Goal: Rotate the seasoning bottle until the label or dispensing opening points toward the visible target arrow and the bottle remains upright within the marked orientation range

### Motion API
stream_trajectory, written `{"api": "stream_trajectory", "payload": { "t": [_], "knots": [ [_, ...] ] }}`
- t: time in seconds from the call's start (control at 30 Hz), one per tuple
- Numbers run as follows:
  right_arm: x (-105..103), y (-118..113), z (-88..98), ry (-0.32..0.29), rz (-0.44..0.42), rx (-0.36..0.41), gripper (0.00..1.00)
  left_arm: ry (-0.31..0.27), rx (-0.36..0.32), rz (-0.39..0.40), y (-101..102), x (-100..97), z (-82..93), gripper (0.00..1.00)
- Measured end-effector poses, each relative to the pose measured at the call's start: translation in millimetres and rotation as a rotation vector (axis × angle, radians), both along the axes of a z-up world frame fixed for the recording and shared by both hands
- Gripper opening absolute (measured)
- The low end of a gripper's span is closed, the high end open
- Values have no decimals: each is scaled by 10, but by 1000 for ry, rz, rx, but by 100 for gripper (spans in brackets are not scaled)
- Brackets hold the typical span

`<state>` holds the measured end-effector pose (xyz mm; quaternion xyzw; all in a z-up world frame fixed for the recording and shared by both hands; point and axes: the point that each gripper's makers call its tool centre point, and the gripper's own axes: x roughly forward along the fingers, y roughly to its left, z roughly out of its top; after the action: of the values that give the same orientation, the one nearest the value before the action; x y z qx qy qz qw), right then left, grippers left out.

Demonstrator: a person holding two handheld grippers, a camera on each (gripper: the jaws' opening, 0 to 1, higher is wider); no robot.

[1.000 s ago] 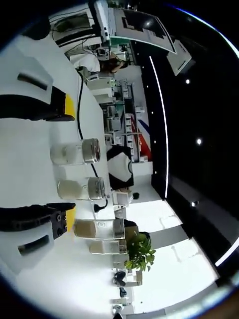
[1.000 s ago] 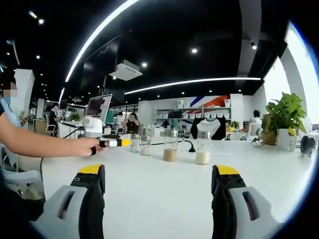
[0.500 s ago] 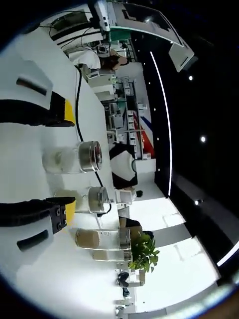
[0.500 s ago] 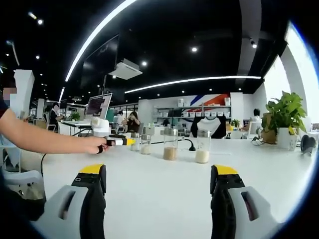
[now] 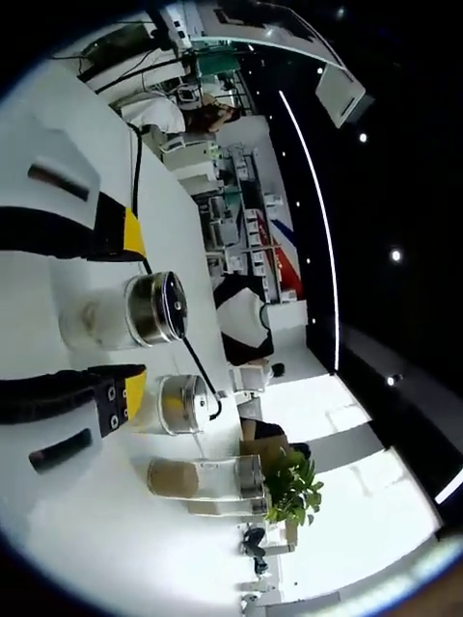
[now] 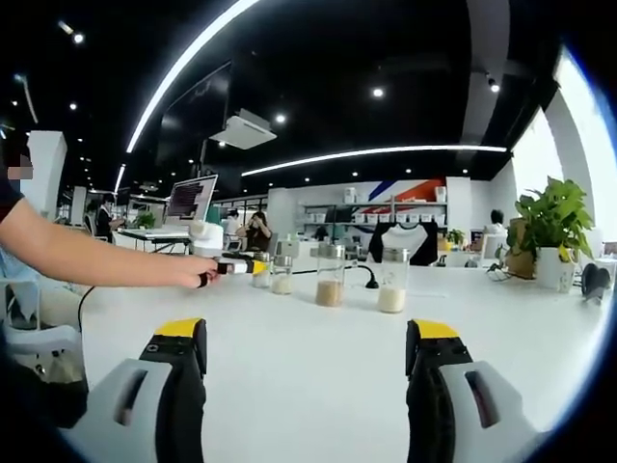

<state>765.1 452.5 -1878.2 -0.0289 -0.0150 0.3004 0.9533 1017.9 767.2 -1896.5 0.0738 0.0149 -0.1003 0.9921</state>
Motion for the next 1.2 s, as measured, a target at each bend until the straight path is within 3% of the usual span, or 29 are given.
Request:
{"api": "stream_trajectory", "payload": {
  "t": [0.1,0.27,0.43,0.8,0.93,1.07,1.13,1.2],
  "knots": [
    [8,-10,-24,5,1,-2,85,20,-58,10,-4,-4,-48,42],
    [19,-31,-54,12,-4,-3,85,0,-97,4,-38,3,-12,41],
    [35,-39,-98,25,-6,2,83,14,-52,-11,-130,42,-29,40],
    [39,-44,-113,32,-9,3,82,18,-46,0,-85,114,-6,36],
    [39,-42,-123,39,-8,4,80,44,-62,11,-62,80,-6,35],
    [24,-26,-106,34,-4,2,80,18,30,-16,-125,0,29,35],
    [26,-26,-107,35,-5,3,79,-4,-1,-26,-143,-53,83,35],
    [25,-19,-108,37,-4,3,79,-48,-88,-52,-179,-119,190,35]
  ]
}}
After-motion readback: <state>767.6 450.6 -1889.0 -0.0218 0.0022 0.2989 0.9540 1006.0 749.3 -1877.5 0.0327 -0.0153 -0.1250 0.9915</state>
